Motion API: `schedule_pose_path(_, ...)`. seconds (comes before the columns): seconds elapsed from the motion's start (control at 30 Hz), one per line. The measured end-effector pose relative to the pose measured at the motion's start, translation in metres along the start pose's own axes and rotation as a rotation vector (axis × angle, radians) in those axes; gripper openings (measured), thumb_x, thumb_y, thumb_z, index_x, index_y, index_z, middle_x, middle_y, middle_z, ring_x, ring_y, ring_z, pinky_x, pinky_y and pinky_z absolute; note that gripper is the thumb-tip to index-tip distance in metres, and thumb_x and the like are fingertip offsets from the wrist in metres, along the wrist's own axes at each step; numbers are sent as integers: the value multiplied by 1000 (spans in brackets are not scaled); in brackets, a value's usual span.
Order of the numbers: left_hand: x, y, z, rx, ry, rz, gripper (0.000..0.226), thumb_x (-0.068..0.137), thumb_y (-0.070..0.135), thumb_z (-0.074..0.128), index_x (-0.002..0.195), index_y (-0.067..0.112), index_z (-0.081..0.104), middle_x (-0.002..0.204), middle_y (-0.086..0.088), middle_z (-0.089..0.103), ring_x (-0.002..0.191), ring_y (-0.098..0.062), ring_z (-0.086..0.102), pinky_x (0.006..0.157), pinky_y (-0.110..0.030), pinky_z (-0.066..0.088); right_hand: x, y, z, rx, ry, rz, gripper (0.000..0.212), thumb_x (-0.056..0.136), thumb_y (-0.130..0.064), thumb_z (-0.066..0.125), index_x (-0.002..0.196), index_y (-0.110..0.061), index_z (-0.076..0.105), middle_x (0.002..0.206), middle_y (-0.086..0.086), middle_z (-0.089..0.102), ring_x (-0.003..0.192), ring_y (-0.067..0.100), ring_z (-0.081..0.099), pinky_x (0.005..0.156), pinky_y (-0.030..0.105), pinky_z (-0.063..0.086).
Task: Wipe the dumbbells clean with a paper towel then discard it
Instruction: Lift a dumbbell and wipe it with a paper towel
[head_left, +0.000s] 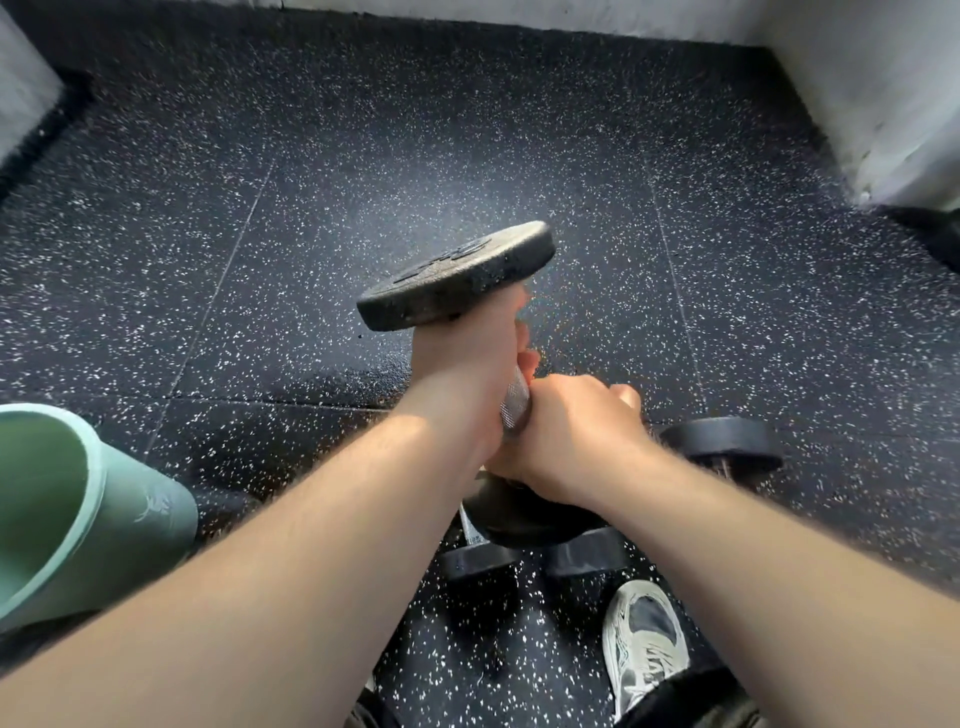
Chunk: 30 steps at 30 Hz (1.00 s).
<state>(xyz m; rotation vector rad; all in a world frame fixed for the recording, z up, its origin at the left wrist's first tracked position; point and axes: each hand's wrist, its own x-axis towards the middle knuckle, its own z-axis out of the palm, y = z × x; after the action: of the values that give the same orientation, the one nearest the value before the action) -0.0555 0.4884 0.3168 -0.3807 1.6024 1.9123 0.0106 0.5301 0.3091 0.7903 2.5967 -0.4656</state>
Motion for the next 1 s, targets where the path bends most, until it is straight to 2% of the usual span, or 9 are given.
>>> schedule_pose_path(0.07,0,1,0,-6,8,15,29,87,17,69,63,17,52,41,4,47,43,-18,43,56,-28,39,2,-1,-3,-7,32,12,26,83,-46,53,72,-22,53,63,-7,45,78,26,43,106,52,30)
schedule_pose_path(0.17,0,5,1,-7,-11,19,30,86,17,71,61,17,54,42,4,47,41,-16,44,55,-25,40,2,-2,-12,94,33,20,34,85,-44,57,65,-19,45,63,-6,41,78,27,43,104,47,39)
schedule_pose_path(0.3,1,5,-1,38,-97,27,32,87,16,70,60,17,53,41,5,46,40,-15,42,55,-23,37,6,4,-12,202,-36,-32,32,72,-49,69,77,-19,61,70,-3,57,82,29,60,83,37,53)
schedule_pose_path(0.43,1,7,-7,56,-197,-5,28,90,14,63,66,18,50,44,4,40,41,-16,38,53,-25,34,4,18,-23,208,-273,-134,31,72,-53,79,89,-28,74,85,-6,73,80,15,70,72,29,53)
schedule_pose_path(0.5,1,13,-10,37,-269,-20,25,90,13,60,68,18,49,45,3,38,41,-16,36,55,-26,34,6,29,-27,310,-397,-182,29,72,-50,83,93,-33,75,87,-13,76,80,9,72,78,27,53)
schedule_pose_path(0.63,-2,25,-17,29,-445,-42,28,91,14,55,66,18,45,45,3,36,43,-15,35,57,-28,34,8,44,-29,578,-578,-212,38,76,-35,85,112,-30,73,102,-7,78,96,17,75,95,35,54)
schedule_pose_path(0.77,-2,19,-18,124,-465,7,26,91,12,58,67,17,51,45,3,38,44,-16,34,57,-29,34,7,41,-21,573,-514,-241,30,74,-39,85,102,-35,76,96,-12,78,91,12,75,86,23,53)
schedule_pose_path(0.93,3,12,-13,159,-275,5,19,90,15,64,73,17,57,45,3,42,45,-17,38,57,-27,37,6,29,-13,507,-347,-186,23,69,-47,86,86,-35,77,77,-20,75,69,-2,70,64,15,48)
schedule_pose_path(1.0,4,14,-11,128,-200,-31,19,89,15,65,73,17,56,46,2,43,44,-18,40,58,-27,38,7,26,-9,438,-272,-155,28,66,-54,84,83,-33,76,73,-17,74,66,0,68,62,18,48)
